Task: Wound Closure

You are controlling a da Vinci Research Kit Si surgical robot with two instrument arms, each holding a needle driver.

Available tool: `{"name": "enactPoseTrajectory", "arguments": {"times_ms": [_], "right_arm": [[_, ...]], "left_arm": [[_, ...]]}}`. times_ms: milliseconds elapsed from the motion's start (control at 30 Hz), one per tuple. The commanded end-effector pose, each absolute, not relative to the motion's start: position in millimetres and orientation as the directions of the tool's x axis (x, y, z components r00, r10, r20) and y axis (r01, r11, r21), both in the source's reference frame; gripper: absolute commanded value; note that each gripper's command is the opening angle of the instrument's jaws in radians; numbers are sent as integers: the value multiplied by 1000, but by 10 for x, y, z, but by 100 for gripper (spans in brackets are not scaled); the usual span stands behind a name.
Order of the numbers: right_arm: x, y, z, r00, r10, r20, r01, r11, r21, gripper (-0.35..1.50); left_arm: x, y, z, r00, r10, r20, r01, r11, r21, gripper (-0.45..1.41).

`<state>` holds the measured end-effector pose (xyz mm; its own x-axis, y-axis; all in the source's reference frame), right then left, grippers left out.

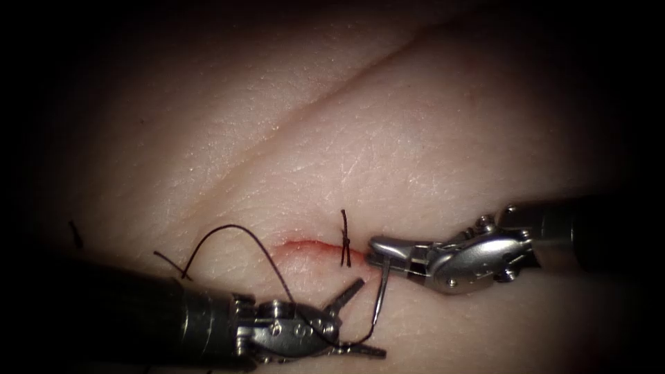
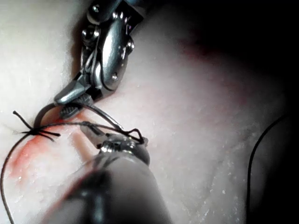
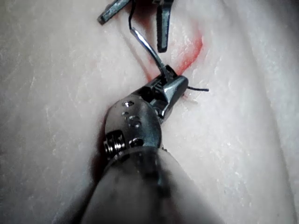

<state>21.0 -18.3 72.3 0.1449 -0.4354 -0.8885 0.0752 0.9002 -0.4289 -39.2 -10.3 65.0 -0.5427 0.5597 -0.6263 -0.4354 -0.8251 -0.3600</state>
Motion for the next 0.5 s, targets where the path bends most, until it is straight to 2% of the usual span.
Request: {"name": "enactPoseTrajectory", "arguments": {"times_ms": [33, 500], "right_arm": [[215, -182, 722, 142, -431, -891, 71, 902, -425, -35], [212, -176, 721, 151, -389, -909, 48, 921, -386, -35]], "left_arm": [[-397, -107, 655, -543, 560, -625, -435, -825, -361, 89], [-402, -106, 654, -549, 558, -622, -435, -827, -357, 89]]}}
